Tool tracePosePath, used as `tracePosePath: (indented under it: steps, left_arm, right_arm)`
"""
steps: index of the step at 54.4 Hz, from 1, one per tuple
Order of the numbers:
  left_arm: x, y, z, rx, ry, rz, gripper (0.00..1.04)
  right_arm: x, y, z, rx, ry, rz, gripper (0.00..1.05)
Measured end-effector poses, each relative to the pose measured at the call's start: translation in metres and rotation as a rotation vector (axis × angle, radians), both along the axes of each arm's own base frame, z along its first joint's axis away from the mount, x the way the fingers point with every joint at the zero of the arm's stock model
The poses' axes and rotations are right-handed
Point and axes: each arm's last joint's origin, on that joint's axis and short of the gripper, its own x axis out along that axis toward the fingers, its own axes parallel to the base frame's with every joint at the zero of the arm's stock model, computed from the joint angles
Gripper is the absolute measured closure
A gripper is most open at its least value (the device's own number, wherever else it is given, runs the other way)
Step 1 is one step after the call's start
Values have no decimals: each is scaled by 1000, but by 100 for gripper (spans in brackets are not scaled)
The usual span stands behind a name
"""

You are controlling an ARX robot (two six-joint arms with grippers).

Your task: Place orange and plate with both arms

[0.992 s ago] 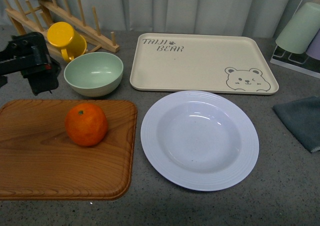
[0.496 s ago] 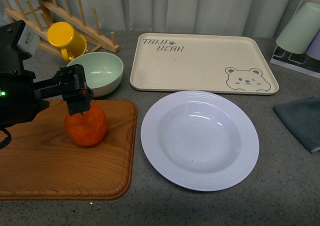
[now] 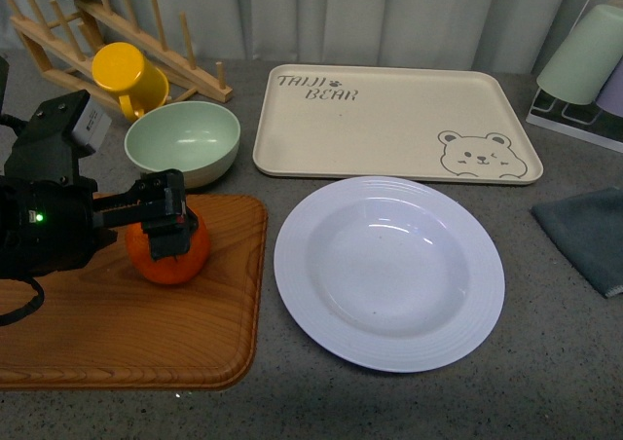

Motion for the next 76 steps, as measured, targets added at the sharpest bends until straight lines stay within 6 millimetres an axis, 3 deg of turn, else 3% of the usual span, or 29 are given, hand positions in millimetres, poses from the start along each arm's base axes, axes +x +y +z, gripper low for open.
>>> tracePosePath:
  steps: [11,20,31,53,64,76]
  left_arm:
    - [2,-1,-6,7,14,-8,7]
    - [3,-2,-6,5,14,-10,34]
    - [3,-6,-2,7,-4,-18,40]
    - [10,-83,23,-48,-76,-153,40]
    - [12,-118,14,-55,-46,-218,40]
    - [14,-143,1,-51,-15,-262,40]
  right_arm:
    - [0,0,0,0,0,0,9]
    - [0,0,0,0,0,0,9]
    - [0,0,0,0,0,0,9]
    - [0,0,0,0,0,0,9]
    - [0,0,0,0,0,0,9]
    - [0,0,0,0,0,0,9]
